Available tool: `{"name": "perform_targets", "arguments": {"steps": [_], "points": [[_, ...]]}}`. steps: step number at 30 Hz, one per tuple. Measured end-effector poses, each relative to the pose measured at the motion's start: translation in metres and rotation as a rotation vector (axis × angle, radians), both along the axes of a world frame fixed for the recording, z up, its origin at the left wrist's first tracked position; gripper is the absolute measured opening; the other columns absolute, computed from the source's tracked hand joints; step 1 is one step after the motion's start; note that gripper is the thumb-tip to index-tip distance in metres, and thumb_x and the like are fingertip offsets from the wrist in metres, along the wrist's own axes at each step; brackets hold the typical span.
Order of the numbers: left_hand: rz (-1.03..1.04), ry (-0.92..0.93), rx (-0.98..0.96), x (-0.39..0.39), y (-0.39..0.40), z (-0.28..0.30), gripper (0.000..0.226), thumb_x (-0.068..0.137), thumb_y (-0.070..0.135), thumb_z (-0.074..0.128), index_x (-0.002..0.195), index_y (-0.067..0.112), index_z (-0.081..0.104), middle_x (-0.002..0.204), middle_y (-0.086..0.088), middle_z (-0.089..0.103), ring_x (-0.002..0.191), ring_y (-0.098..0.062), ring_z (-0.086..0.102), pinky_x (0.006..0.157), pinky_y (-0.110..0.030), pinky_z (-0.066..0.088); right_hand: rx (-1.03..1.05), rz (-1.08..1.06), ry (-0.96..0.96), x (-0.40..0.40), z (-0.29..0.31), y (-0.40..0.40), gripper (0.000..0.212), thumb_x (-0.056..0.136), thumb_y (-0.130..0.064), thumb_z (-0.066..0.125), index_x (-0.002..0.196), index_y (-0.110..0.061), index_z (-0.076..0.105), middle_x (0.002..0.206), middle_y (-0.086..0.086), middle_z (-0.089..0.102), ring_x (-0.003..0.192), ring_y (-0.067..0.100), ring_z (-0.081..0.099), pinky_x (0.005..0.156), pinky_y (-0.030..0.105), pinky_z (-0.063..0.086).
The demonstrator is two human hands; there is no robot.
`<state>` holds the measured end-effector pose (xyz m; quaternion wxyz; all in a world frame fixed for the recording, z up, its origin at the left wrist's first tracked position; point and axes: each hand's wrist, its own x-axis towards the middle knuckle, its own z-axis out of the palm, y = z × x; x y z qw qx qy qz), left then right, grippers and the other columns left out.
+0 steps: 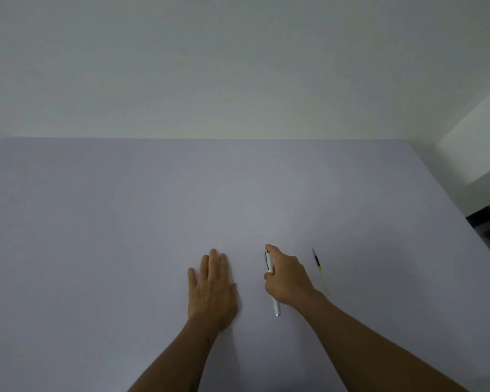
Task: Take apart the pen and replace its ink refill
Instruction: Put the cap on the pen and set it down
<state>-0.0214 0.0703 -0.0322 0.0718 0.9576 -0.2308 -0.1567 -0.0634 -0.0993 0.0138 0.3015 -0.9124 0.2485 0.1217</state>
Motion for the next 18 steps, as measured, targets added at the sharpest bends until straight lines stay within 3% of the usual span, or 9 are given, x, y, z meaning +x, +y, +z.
{"name": "perform_targets", "arguments": {"steps": [7, 11, 18], "points": [[-0.060, 0.008, 0.064, -0.001, 0.008, -0.018, 0.070, 0.096, 0.047, 0.012, 0.154, 0.010, -0.001, 0.164, -0.012, -0.008, 0.150, -0.030, -0.009, 0.117, -0.063, 0.002, -0.095, 0.044, 0.079, -0.001, -0.016, 0.008, 0.063, 0.085, -0.014, 0.058, 0.145, -0.022, 0.040, 0.118, 0.011, 0.060, 0.104, 0.030, 0.060, 0.086, 0.037, 0.052], [-0.082, 0.026, 0.098, 0.001, 0.006, -0.015, 0.070, 0.097, 0.047, 0.014, 0.154, 0.009, -0.002, 0.164, -0.013, -0.008, 0.150, -0.031, -0.009, 0.116, -0.064, 0.004, -0.121, 0.048, 0.071, -0.003, -0.023, 0.009, 0.054, 0.085, -0.015, 0.058, 0.138, -0.019, 0.044, 0.112, 0.010, 0.057, 0.098, 0.029, 0.059, 0.079, 0.036, 0.051], [-0.102, 0.053, 0.138, 0.006, 0.006, -0.005, 0.071, 0.099, 0.047, 0.022, 0.154, 0.009, -0.003, 0.163, -0.011, -0.011, 0.150, -0.030, -0.010, 0.116, -0.062, 0.009, -0.121, 0.078, 0.074, -0.005, -0.026, 0.006, 0.057, 0.086, -0.018, 0.056, 0.141, -0.023, 0.041, 0.118, 0.009, 0.056, 0.104, 0.032, 0.059, 0.085, 0.040, 0.051]]}}
